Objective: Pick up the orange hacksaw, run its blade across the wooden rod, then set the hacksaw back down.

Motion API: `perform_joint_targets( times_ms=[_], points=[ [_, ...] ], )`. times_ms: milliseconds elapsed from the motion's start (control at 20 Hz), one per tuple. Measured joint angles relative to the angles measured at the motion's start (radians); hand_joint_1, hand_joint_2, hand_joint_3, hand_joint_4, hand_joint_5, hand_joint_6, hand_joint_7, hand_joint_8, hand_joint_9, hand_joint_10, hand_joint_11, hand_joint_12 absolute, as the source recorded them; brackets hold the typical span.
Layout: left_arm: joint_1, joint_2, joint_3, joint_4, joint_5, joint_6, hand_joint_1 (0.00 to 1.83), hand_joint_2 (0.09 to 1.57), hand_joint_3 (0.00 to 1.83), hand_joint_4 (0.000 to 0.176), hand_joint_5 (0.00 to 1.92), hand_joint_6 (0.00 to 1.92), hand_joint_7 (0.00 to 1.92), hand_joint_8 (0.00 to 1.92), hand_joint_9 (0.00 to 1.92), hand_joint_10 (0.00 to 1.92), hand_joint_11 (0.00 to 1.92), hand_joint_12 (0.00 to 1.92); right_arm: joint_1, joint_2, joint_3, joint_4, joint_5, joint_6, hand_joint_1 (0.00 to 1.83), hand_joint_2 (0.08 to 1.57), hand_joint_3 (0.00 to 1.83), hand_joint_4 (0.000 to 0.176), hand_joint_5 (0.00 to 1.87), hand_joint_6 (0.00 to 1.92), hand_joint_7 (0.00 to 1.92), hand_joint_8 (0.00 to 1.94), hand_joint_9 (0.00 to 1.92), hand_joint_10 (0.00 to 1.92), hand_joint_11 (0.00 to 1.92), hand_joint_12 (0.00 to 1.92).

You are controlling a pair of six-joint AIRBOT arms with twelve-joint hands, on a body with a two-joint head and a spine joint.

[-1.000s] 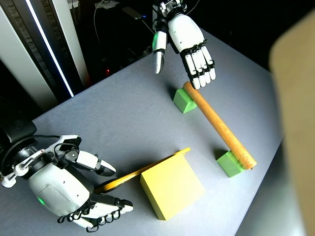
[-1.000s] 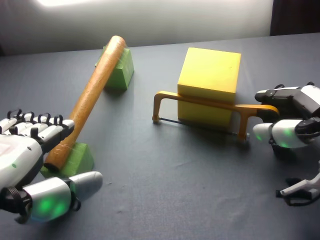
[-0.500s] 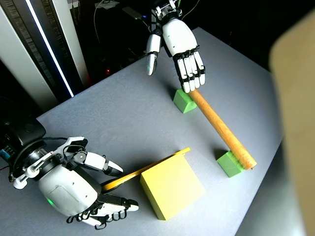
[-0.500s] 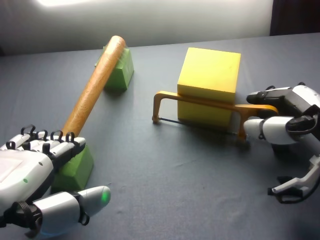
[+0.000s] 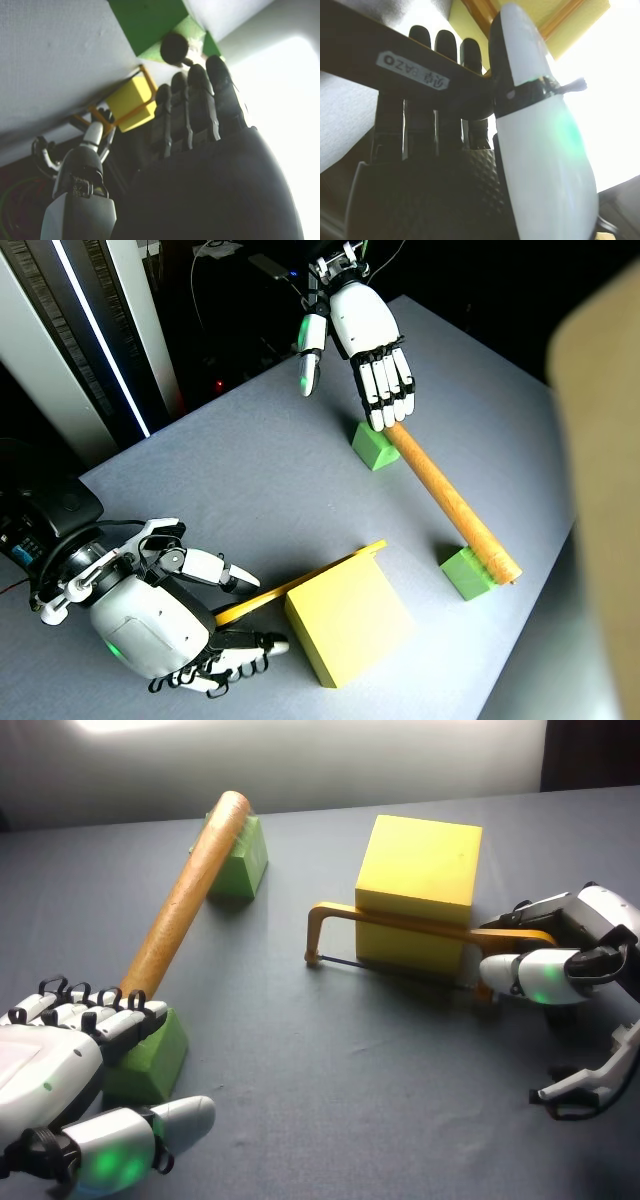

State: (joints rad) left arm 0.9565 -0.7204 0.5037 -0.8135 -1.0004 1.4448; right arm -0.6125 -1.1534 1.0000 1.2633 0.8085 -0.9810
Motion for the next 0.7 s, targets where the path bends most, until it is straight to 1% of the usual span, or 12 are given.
perform_joint_targets(
  times_ms=[50,100,150,200,250,350,400,500,550,650,700],
  points=[
    [0.007,0.000,0.000,0.007,-0.005,-0.002,0.00,1.19,0.00,0.000,0.25,0.00,0.26,0.01,0.24,0.01,0.00,0.43,0.003,0.000,0.000,-0.001,0.000,0.000,1.21,1.10,0.02,0.000,0.92,1.08,1.09,0.62,1.12,0.02,0.73,0.79],
    [0.008,0.000,0.000,0.009,-0.006,-0.004,0.00,1.20,0.00,0.000,0.23,0.00,0.26,0.00,0.24,0.00,0.00,0.42,0.003,0.000,0.000,-0.001,-0.001,-0.001,1.22,1.11,0.01,0.002,0.92,1.09,1.07,0.78,1.16,0.02,0.77,0.81],
    [0.010,0.000,0.000,0.010,-0.008,-0.005,0.00,1.20,0.00,0.000,0.24,0.00,0.27,0.00,0.25,0.01,0.00,0.46,0.003,0.000,0.000,-0.001,-0.002,0.000,1.22,1.11,0.00,0.009,0.93,1.10,1.07,0.81,1.18,0.03,0.79,0.83],
    [0.011,0.000,0.000,0.010,-0.009,-0.007,0.00,1.21,0.00,0.000,0.22,0.00,0.26,0.00,0.25,0.00,0.00,0.44,0.003,0.000,0.000,0.000,-0.003,0.000,1.22,1.11,0.00,0.008,0.92,1.09,1.07,0.83,1.20,0.03,0.81,0.84],
    [0.011,0.000,0.000,0.010,-0.009,-0.008,0.00,1.21,0.00,0.000,0.19,0.00,0.22,0.00,0.21,0.00,0.00,0.36,0.003,0.000,0.000,0.000,-0.003,0.000,1.22,1.11,0.00,0.005,0.93,1.07,1.09,0.81,1.22,0.03,0.83,0.84],
    [0.015,-0.001,0.000,0.011,-0.010,-0.012,0.00,1.20,0.00,0.000,0.21,0.00,0.24,0.00,0.23,0.00,0.00,0.43,0.005,0.000,0.000,-0.002,-0.005,-0.002,1.23,1.11,0.00,0.000,0.93,1.06,1.10,0.80,1.24,0.04,0.85,0.85],
    [0.017,-0.001,0.000,0.012,-0.011,-0.014,0.00,1.20,0.00,0.000,0.20,0.00,0.22,0.00,0.21,0.00,0.00,0.40,0.005,0.000,-0.001,-0.011,-0.005,-0.002,1.23,1.10,0.00,0.001,0.95,1.04,1.11,0.79,1.25,0.03,0.85,0.85],
    [0.017,-0.008,0.001,0.012,-0.016,-0.029,0.00,1.20,0.00,0.000,0.22,0.01,0.25,0.01,0.24,0.01,0.00,0.46,0.005,0.026,-0.034,-0.042,0.003,-0.002,1.23,1.10,0.00,0.005,0.95,1.03,1.11,0.79,1.25,0.02,0.86,0.85],
    [0.017,-0.009,0.001,0.011,-0.018,-0.031,0.00,1.21,0.00,0.000,0.25,0.01,0.29,0.01,0.28,0.01,0.00,0.54,0.005,0.039,-0.053,-0.062,0.006,-0.001,1.23,1.10,0.00,0.006,0.95,1.04,1.11,0.78,1.25,0.02,0.86,0.85],
    [0.018,-0.011,0.002,0.011,-0.026,-0.032,0.00,1.20,0.00,0.000,0.24,0.00,0.29,0.00,0.28,0.01,0.00,0.52,0.006,0.073,-0.105,-0.120,0.026,0.003,1.23,1.09,0.00,0.003,0.96,1.02,1.12,0.76,1.25,0.02,0.86,0.85],
    [0.018,-0.011,0.002,0.012,-0.027,-0.033,0.00,1.20,0.00,0.000,0.21,0.00,0.24,0.00,0.23,0.01,0.00,0.41,0.014,0.084,-0.127,-0.135,0.039,0.000,1.24,1.09,0.00,0.000,0.97,1.00,1.14,0.74,1.26,0.01,0.87,0.84]
  ],
)
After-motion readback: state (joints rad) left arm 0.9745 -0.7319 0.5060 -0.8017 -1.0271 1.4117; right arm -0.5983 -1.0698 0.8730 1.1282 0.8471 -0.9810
